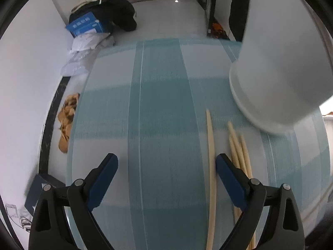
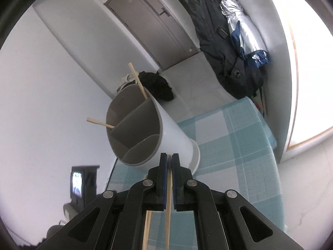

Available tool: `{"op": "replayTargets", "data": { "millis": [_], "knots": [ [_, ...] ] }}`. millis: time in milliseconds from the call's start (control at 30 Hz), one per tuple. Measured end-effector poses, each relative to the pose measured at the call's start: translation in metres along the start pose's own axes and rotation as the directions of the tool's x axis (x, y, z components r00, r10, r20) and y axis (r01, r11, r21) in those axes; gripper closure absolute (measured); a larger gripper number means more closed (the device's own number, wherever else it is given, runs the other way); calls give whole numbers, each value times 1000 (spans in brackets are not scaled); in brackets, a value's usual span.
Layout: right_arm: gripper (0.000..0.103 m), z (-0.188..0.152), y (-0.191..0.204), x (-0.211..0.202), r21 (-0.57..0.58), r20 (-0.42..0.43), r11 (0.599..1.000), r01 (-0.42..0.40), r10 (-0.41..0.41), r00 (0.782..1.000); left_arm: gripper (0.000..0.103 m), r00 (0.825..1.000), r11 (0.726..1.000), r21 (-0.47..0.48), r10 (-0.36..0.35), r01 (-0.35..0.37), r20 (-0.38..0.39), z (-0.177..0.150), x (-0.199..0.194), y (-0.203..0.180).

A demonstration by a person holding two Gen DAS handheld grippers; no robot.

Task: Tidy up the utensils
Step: 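Lift a chopstick with the right gripper while the left gripper grasps another, then carry both held chopsticks up toward the grey utensil holder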

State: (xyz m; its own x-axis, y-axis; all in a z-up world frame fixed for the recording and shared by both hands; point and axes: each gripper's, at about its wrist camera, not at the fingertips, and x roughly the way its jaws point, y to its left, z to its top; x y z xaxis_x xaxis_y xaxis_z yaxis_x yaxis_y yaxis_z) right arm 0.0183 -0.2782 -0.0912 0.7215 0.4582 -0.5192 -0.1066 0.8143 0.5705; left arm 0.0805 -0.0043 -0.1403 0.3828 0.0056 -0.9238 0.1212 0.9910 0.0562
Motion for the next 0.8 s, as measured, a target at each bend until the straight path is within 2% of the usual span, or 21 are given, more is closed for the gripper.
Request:
{"op": "replayTargets", "data": {
  "millis": [67,133,200,267,333,400,567,700,800],
  "knots": [
    [100,1,-1,-2,-6,4,1000,9,-9,1000,11,1000,1000,-8,4,-4,-1,6,3,-3],
    [100,3,-4,-5,-4,14,1000,8,-8,1000,16,1000,1000,-4,13,-13,9,9,2,-6],
    [100,4,-5,-8,-3,23,1000,6,-6,1000,29,1000,1000,1,10,-10,12,9,0,-9],
    [100,5,-5,-10,-7,29,1000,4,-4,1000,37,1000,1000,-5,5,-5,6,10,-1,-10],
    [100,5,-5,-9,-11,31,1000,5,-5,1000,51,1000,999,-27,-18,18,-6,12,-2,-11],
    [100,5,-3,-8,-19,30,1000,9,-8,999,75,999,998,-42,-51,51,-15,14,-3,-14],
    [100,5,6,-10,-51,45,999,1,1,999,100,998,995,-88,-54,50,-41,16,-5,-18],
    [100,2,16,-13,-82,51,997,-10,14,999,102,995,991,-116,-75,67,-67,12,-8,-14],
    [100,-1,23,-15,-103,54,995,-11,17,998,102,995,986,-142,-92,86,-41,9,-13,-6]
  ]
}}
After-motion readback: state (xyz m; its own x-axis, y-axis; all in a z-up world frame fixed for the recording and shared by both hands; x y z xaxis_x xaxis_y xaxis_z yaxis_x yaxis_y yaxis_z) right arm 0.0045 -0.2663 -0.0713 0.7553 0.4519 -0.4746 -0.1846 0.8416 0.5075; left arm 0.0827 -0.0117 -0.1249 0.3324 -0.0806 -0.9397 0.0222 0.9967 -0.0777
